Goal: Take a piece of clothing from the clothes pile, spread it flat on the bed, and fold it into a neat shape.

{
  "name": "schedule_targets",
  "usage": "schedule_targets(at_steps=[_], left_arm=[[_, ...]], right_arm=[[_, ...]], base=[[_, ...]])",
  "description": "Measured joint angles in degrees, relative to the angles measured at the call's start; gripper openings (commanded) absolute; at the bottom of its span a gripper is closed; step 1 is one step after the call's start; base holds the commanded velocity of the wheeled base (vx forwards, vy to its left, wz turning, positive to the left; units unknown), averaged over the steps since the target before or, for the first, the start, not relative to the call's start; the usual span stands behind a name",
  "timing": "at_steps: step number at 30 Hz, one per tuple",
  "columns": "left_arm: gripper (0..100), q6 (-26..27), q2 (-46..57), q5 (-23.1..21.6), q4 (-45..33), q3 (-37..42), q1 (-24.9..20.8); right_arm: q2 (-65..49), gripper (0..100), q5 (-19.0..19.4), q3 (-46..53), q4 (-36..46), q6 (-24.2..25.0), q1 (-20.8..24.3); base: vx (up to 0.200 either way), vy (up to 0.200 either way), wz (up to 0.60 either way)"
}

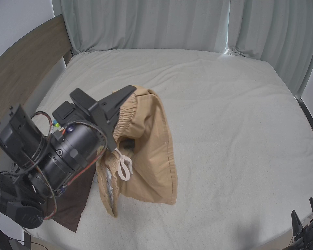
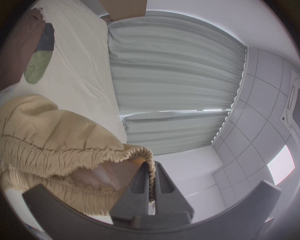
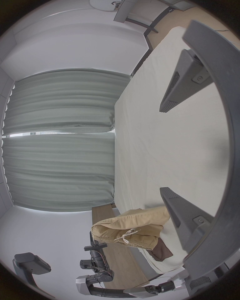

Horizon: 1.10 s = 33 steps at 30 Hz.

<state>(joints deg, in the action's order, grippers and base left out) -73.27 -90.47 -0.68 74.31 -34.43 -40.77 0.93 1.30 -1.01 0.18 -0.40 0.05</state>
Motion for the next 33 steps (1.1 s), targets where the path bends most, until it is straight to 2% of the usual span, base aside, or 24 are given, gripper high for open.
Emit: schedule_targets(at_steps=[6,14,24,33], left_arm=[[0,0.22,-5.10,-1.04,1.19,-2.34,-3.85],[0,0.21,-13.17,-7.44,8.51,-5.14,-6.84],[0,0.27,-16.79,-13.21,9.57,-9.31,-13.69],[0,0.11,-16.48,-14.26,9.03,-16.76,-16.54]], right_arm=[[0.00,100,0.00,0.00,0.00,-0.02,0.05],[0.00,100,0.00,0.00,0.00,-0.02,0.00],[0.00,100,0.00,0.00,0.00,-0.02,0.02],[0.00,100,-0.02,0.00,0.00,-0.02,0.00]], base=[[0.000,0.000,0.00],[0.000,0.000,0.00],[0.000,0.000,0.00],[0.000,0.000,0.00]])
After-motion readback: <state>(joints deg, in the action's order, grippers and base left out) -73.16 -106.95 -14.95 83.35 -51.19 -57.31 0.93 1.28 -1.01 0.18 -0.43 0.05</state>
